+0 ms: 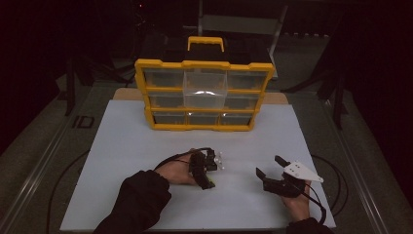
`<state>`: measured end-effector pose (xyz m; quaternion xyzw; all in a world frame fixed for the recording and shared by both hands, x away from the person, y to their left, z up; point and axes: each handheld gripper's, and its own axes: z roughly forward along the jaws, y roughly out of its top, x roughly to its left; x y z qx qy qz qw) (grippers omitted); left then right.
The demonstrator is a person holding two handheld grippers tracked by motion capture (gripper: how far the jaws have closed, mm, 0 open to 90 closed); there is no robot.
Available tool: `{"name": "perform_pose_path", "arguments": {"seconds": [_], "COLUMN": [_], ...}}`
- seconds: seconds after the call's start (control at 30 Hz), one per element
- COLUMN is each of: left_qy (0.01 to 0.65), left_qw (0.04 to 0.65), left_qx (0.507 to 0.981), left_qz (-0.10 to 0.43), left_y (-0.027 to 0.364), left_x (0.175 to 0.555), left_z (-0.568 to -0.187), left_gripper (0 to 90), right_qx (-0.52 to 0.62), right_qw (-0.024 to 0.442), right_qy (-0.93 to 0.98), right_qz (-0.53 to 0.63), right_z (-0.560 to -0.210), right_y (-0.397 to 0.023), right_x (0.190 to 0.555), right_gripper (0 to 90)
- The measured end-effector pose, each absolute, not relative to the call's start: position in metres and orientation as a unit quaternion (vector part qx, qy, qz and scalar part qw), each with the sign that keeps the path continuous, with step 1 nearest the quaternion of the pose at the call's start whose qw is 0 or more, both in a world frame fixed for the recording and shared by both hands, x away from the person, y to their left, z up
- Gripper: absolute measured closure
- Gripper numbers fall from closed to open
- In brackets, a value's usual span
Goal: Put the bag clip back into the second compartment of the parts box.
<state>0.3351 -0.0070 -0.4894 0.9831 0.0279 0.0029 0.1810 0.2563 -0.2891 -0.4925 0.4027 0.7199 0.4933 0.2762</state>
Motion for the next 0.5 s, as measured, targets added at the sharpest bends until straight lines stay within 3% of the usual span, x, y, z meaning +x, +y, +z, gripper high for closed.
{"name": "perform_pose_path", "arguments": {"seconds": [0.33, 0.5], "left_qy": [0.021, 0.025], "left_qw": [0.156, 0.138], "left_qx": [0.987, 0.990], "left_qz": [-0.014, -0.021], "left_y": [-0.0080, -0.0054], "left_x": [0.3349, 0.3355], "left_z": [-0.4896, -0.4885], "left_gripper": [68.6, 76.0], "right_qx": [0.402, 0.401], "right_qw": [0.276, 0.275], "right_qy": [0.721, 0.721], "right_qz": [0.493, 0.494], "right_z": [-0.4927, -0.4926], "right_y": [-0.2895, -0.2896], "right_x": [0.2563, 0.2562], "right_gripper": [13.7, 13.7]}}
